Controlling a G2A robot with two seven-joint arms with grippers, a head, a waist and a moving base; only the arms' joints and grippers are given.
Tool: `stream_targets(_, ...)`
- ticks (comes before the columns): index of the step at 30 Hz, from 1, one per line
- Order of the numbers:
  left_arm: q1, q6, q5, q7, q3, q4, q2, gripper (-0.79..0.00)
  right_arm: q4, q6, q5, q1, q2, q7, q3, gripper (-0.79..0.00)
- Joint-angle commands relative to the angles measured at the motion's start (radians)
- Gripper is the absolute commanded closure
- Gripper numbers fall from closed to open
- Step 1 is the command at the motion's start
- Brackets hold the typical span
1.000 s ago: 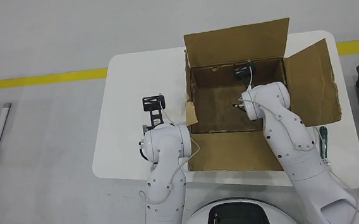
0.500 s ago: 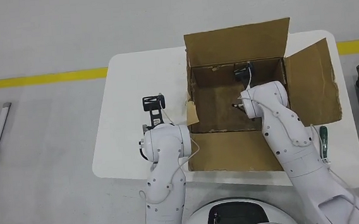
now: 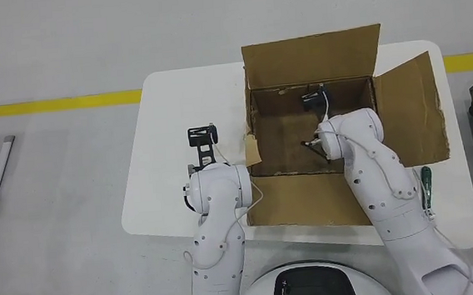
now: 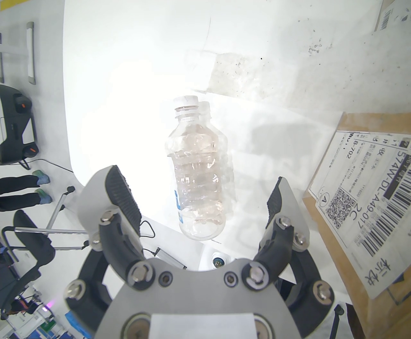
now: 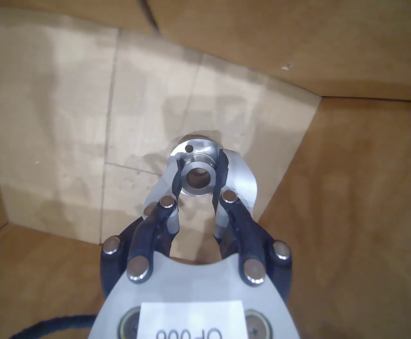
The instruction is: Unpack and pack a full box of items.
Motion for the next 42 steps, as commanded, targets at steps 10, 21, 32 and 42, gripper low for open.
stream_targets(10,0.000,0.000,0.000,0.000,0.000,0.000,0.000,-0.785,-0.410,-0.048,0.083,-0.145,0.012,0.059,0.058,0.000)
stream_targets(21,0.000,0.000,0.000,0.000,0.000,0.000,0.000,-0.785,-0.934,-0.080,0.276,-0.369,0.036,0.100,0.327,0.000)
stream_targets(32,0.000,0.000,0.000,0.000,0.000,0.000,0.000,-0.785,-0.934,-0.154,0.599,-0.382,0.071,-0.016,0.734,0.000)
stream_targets(42,0.000,0.000,0.000,0.000,0.000,0.000,0.000,-0.785,-0.934,-0.117,0.683,-0.558,0.098,0.032,0.976,0.000)
